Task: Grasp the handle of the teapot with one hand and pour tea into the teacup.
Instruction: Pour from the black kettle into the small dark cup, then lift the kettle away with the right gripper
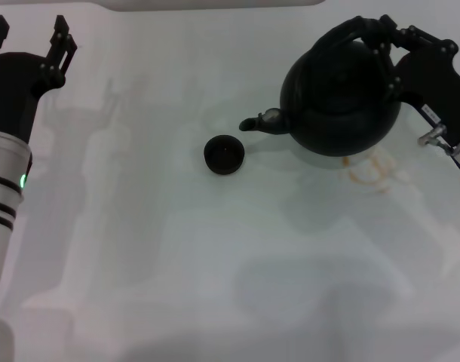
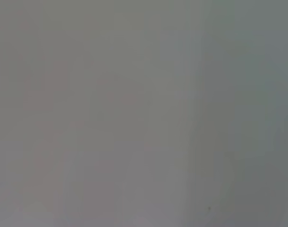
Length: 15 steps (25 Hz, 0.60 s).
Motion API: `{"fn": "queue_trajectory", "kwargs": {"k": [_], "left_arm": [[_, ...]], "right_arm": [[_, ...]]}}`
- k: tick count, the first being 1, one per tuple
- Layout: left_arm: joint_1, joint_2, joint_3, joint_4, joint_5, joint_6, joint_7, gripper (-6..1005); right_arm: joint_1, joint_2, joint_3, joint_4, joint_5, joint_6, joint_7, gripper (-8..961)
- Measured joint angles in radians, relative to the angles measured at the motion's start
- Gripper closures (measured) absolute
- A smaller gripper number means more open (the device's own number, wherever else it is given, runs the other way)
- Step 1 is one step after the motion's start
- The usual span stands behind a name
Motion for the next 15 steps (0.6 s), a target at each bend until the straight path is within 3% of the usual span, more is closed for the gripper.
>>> {"fn": "queue_trajectory", "kwargs": {"k": [15], "left_arm": [[0.007,0.000,0.004,-0.002,0.000,0.000,0.000,139]], "right_arm": [[0.004,0.004,0.001,-0.063,0.007,0.075,-0.212,782]]}}
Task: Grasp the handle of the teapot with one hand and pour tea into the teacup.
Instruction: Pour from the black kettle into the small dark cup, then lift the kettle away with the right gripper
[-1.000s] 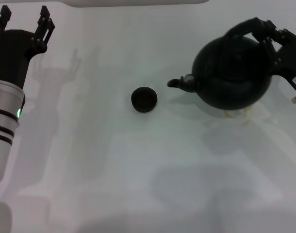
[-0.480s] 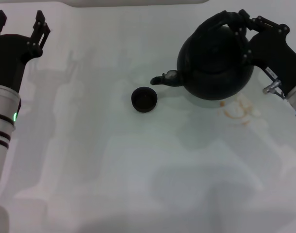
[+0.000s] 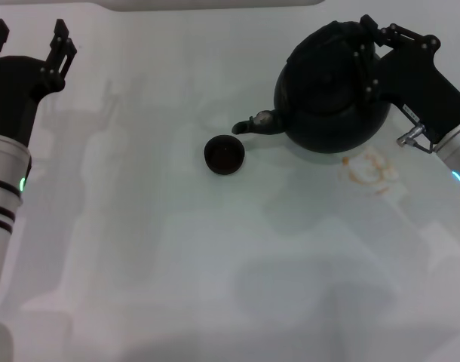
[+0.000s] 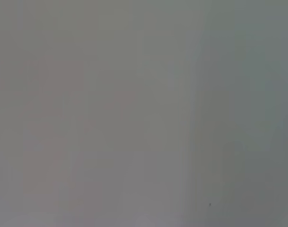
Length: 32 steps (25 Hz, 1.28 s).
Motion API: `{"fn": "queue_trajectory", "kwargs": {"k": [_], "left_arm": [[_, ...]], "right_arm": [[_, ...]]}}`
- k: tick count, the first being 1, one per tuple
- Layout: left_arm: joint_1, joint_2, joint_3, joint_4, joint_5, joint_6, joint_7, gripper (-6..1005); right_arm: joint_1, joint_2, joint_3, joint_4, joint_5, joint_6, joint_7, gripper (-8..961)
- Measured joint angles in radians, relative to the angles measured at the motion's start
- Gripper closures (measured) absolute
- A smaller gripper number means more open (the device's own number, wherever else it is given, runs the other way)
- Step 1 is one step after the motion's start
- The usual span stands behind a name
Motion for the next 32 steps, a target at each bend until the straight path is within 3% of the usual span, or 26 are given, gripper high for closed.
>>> {"fn": "queue_trajectory", "kwargs": {"k": [32], "left_arm": [[0.003,0.000,0.002,0.002,0.000,0.009,0.000,139]], "right_arm": [[0.008,0.002,-0.008,-0.030,-0.006,0.022,-0.231,821]]}}
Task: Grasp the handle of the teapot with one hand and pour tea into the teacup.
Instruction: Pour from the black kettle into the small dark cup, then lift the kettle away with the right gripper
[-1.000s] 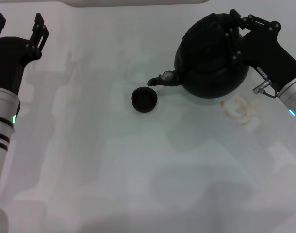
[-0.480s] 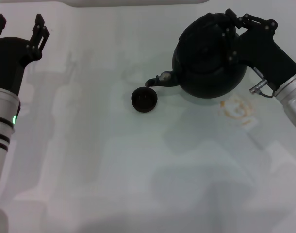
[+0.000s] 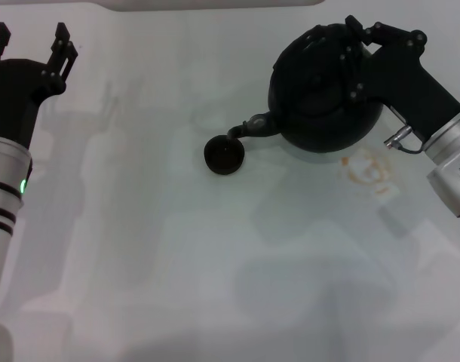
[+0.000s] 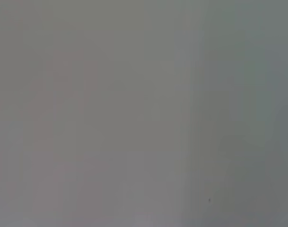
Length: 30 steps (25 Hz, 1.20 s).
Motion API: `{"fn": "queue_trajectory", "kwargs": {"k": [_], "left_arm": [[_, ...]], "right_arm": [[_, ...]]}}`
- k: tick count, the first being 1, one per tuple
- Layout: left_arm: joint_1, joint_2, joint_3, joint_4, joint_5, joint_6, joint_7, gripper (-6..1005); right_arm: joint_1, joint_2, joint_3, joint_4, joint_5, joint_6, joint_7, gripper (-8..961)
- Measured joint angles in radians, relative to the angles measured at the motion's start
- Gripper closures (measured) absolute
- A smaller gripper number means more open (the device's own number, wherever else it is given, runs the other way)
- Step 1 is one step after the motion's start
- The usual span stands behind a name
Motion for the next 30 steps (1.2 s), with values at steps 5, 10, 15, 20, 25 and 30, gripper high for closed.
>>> {"fn": "queue_trajectory", "kwargs": {"k": [5,10,15,20,25,30], "left_arm": [[0.000,0.000,0.000,0.001,0.000,0.000,0.000,140],[0.000,0.000,0.000,0.001,0.000,0.002,0.000,140],[0.001,0.000,0.000,0.000,0.000,0.002,0.000,139],[0.001,0.000,0.000,0.000,0.000,0.002,0.000,139],[0.001,0.000,0.000,0.000,0.000,0.002,0.000,139],[0.002,0.000,0.000,0.001,0.000,0.002,0.000,140]], "right_arm": [[0.000,0.000,0.000,-0.010,-0.009,0.000,-0.055,826],[0.001,0.000,0.000,-0.019,-0.010,0.000,-0.102,828],[0.001,0.000,0.002,-0.020,-0.010,0.009,-0.131,830],[0.002,0.001,0.003,-0.022,-0.010,0.012,-0.166,831],[0.002,0.002,0.007,-0.024,-0.010,0.012,-0.192,833],[0.002,0.002,0.008,-0.024,-0.010,0.012,-0.227,835]]}}
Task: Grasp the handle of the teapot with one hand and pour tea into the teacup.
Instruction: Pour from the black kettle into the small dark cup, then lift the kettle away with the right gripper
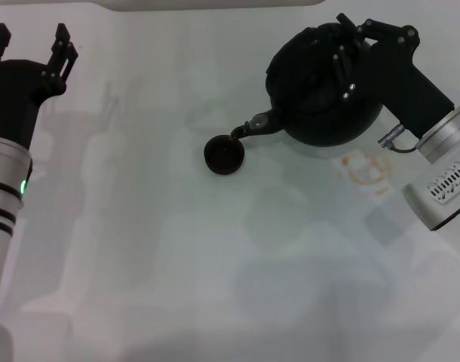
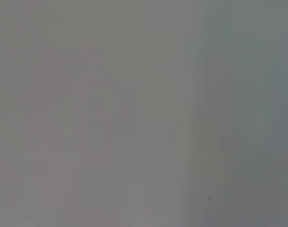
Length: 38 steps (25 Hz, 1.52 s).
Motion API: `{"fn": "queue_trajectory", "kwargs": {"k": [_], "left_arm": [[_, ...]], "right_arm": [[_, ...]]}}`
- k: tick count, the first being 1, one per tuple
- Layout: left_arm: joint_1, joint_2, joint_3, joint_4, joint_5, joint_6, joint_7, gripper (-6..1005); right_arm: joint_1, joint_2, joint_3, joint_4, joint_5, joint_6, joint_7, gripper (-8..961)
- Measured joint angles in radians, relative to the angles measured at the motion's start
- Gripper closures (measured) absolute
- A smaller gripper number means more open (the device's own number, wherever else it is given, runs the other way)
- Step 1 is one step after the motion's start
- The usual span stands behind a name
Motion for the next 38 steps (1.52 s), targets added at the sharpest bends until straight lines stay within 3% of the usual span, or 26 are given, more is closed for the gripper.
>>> {"fn": "queue_trajectory", "kwargs": {"k": [19,38], "left_arm": [[0.000,-0.002,0.000,0.002,0.000,0.000,0.000,140],[0.000,-0.002,0.000,0.001,0.000,0.000,0.000,139]], "right_arm": [[0.016,-0.002,-0.007,0.001,0.000,0.009,-0.081,841],[0.016,-0.002,0.000,0.004,0.006,0.025,-0.035,837]]}}
